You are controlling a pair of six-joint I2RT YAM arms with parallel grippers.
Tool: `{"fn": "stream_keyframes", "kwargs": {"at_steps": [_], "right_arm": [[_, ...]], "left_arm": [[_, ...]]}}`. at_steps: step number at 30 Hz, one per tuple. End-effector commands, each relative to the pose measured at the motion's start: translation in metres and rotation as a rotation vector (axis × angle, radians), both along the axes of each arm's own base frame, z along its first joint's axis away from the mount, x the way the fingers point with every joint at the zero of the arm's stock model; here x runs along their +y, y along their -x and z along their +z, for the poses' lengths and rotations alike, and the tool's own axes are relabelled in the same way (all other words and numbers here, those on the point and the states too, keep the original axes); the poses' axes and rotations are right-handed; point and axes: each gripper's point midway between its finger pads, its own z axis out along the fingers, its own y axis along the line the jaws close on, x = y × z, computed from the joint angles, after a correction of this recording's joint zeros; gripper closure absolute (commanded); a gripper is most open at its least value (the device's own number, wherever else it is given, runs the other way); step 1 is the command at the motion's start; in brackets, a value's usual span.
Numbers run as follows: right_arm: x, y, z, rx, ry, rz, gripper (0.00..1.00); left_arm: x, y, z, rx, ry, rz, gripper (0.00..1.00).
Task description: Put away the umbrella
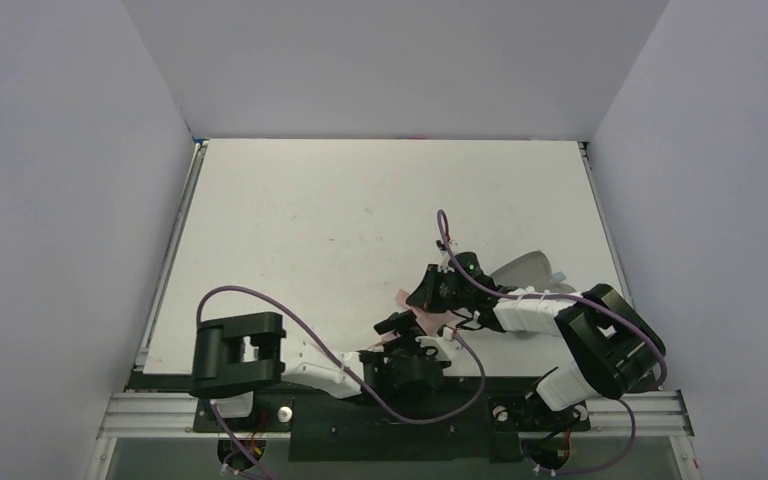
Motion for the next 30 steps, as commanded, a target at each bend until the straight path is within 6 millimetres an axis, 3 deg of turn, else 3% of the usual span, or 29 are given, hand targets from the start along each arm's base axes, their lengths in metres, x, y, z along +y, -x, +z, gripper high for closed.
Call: {"fn": "stream_keyframes", "kwargs": {"at_steps": [1,9,13,18,30], "right_arm": [[-0.051,0.031,-0.059,0.127,0.236,-0.063,1.0],[-0.046,0.027,-0.052,0.105,0.207,-0.061,1.0],[-0.045,0.027,-0.05,0.097,0.198,-0.059,1.0],[-0.043,0.026,-0.045,0.086,0.187,-0.054,1.0],[-0.041,0.025,-0.041,0.077,0.175,-0.05,1.0]], "left_arm": [[-0.013,0.02,0.015,0.249,0.222,-0.1,0.03],[-0.02,0.03,0.065,0.55,0.619,-0.26,0.03],[-0.013,0.027,0.076,0.61,0.758,-0.279,0.03],[-0.009,0.015,0.073,0.675,0.831,-0.253,0.03],[-0.021,-0.009,0.04,0.716,0.781,-0.178,0.03]]}}
